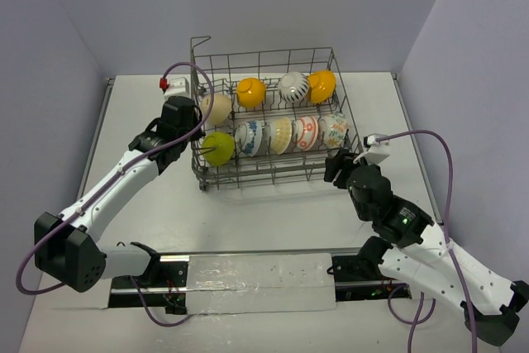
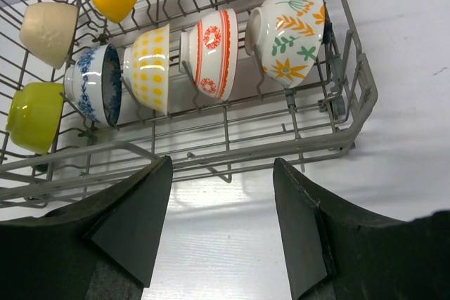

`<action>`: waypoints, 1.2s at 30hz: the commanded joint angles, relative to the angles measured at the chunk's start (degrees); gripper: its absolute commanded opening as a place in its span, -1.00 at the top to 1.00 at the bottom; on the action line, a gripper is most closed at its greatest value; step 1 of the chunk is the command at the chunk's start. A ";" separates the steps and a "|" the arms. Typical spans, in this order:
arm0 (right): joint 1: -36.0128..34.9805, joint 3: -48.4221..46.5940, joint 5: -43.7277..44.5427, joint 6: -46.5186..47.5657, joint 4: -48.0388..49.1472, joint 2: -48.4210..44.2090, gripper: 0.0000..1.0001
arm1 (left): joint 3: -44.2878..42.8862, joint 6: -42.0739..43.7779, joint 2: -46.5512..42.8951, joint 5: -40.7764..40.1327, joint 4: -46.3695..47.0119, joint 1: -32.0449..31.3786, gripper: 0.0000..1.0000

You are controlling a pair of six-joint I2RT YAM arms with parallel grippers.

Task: Load the bowls into the dish rack
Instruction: Move the dish rack to the center of the board.

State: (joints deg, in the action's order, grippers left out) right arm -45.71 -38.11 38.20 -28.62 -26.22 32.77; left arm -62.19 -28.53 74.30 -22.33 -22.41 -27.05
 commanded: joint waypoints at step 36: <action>4.14 0.58 -3.04 1.37 3.01 2.03 -0.36 | 3.66 21.07 5.24 -1.05 -15.55 2.26 0.99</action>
State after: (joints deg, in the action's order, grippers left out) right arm -42.17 -37.82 34.87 -27.99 -25.65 34.30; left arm -62.65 -22.59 74.96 -19.57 -21.80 -25.15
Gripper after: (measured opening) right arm 0.677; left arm 0.082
